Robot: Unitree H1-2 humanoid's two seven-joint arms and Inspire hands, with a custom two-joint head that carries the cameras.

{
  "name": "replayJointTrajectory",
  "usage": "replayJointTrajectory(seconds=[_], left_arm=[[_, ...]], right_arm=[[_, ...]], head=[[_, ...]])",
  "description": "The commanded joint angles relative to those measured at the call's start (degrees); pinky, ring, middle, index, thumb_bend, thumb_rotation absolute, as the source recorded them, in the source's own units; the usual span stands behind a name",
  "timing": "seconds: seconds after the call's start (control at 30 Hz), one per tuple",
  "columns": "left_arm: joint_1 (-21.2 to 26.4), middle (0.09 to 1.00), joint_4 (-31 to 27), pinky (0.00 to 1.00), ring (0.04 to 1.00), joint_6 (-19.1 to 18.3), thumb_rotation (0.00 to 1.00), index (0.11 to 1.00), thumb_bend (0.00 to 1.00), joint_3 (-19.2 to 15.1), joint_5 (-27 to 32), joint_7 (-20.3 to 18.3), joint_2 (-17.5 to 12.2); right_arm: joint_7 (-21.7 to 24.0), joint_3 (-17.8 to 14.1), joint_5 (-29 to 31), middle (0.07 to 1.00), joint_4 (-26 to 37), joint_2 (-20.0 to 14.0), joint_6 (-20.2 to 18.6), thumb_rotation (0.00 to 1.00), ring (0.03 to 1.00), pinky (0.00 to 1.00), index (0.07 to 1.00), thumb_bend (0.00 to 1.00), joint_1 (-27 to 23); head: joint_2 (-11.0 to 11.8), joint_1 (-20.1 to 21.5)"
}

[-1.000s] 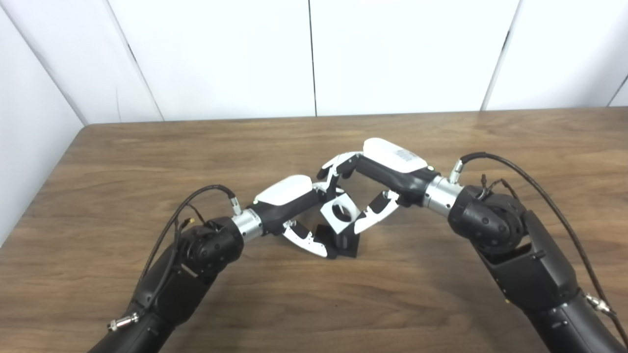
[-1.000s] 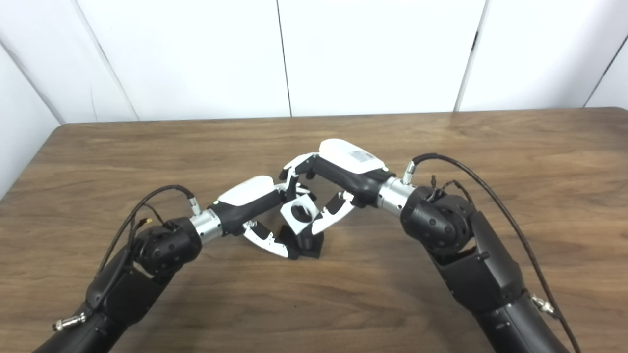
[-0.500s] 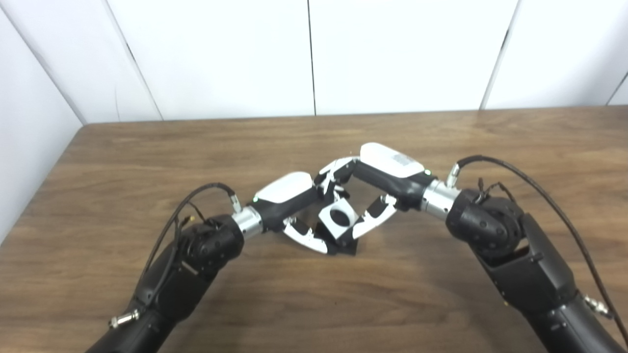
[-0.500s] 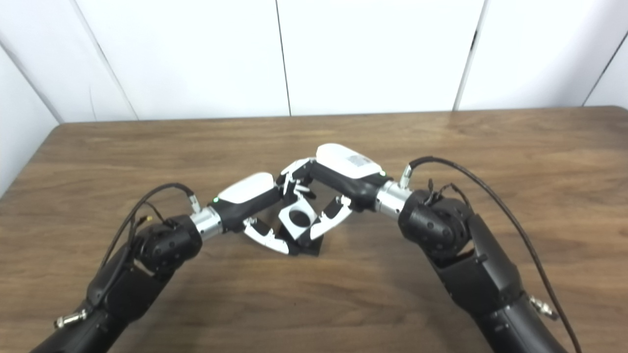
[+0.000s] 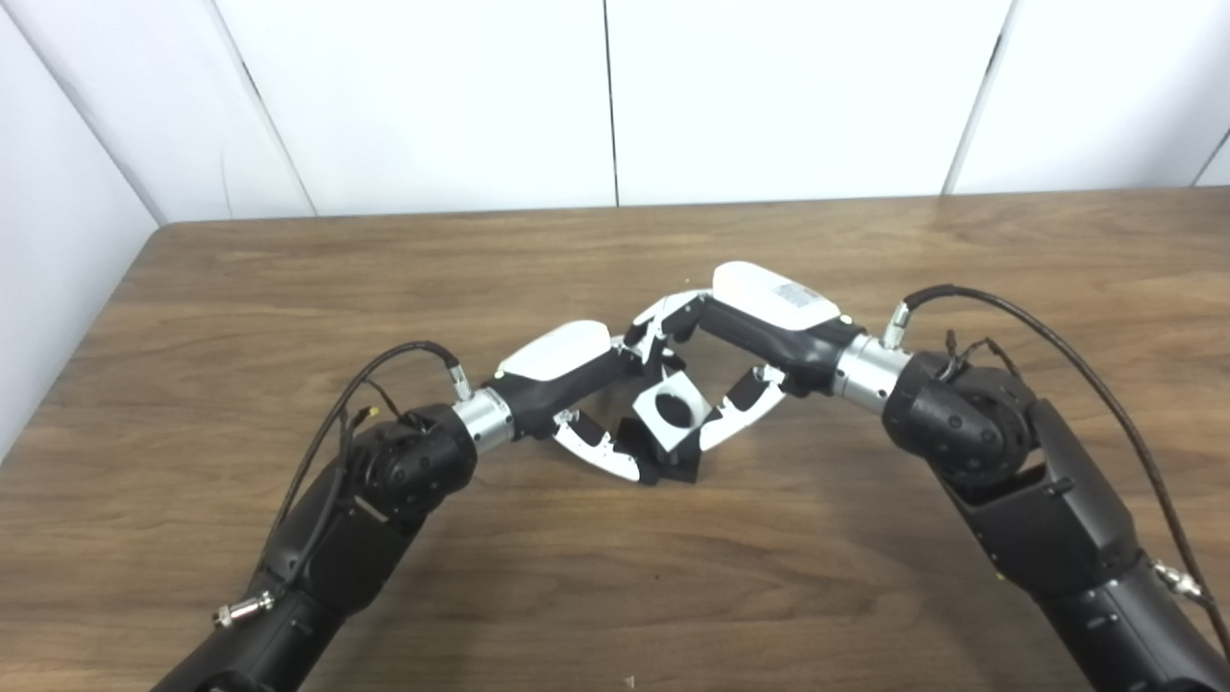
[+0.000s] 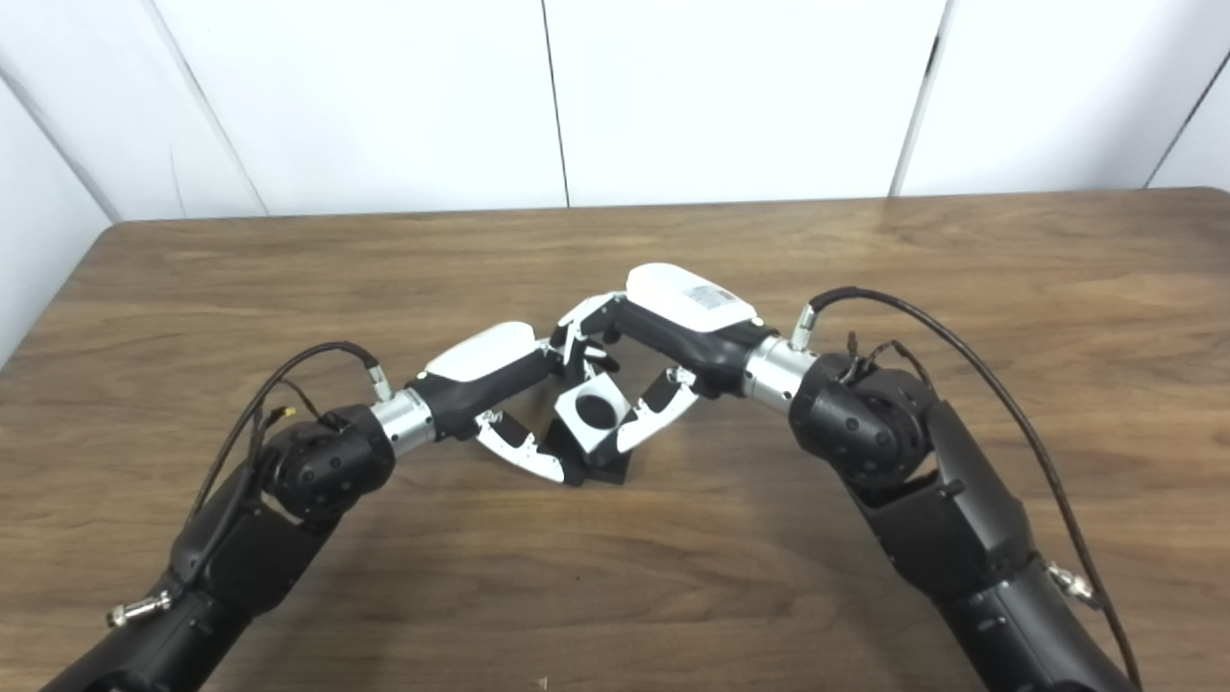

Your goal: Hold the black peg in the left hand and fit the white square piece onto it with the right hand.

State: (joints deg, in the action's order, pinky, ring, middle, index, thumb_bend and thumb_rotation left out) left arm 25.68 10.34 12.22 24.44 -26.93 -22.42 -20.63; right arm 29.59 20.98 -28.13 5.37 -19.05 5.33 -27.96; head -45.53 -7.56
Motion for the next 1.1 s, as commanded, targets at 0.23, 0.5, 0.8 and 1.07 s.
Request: replayJointTrajectory(seconds=[0.23, 0.5, 0.8, 1.07], left_arm=[[-0.79, 0.868, 0.43, 0.84, 0.934, -1.68, 0.27, 0.551, 0.80, 1.31, -0.50, -2.78, -0.39], [-0.72, 0.858, 0.87, 0.82, 0.930, -0.70, 0.30, 0.541, 0.80, 1.36, -0.57, -2.19, -0.14], [-0.60, 0.856, 0.91, 0.82, 0.931, -0.90, 0.29, 0.542, 0.79, 1.54, -0.73, -2.29, 0.09], [-0.72, 0.869, 0.11, 0.83, 0.935, -2.28, 0.30, 0.548, 0.79, 1.91, -1.51, -2.66, 0.33]], right_arm=[[-1.32, -0.51, 0.59, 0.751, 0.69, 0.34, 0.95, 0.13, 0.781, 0.67, 0.482, 0.51, -1.15], [-1.36, -0.20, 0.42, 0.755, 0.66, 0.83, 0.48, 0.13, 0.789, 0.68, 0.483, 0.51, -0.84], [-1.61, 0.29, 0.06, 0.754, 0.47, 1.55, 0.43, 0.13, 0.791, 0.67, 0.483, 0.51, -1.14], [-1.14, 1.89, -1.22, 0.746, -0.48, 1.95, 1.44, 0.14, 0.784, 0.65, 0.482, 0.51, -3.29]], head=[[-0.16, -0.68], [-0.28, -0.83], [-0.31, -1.12], [-0.44, -1.30]])
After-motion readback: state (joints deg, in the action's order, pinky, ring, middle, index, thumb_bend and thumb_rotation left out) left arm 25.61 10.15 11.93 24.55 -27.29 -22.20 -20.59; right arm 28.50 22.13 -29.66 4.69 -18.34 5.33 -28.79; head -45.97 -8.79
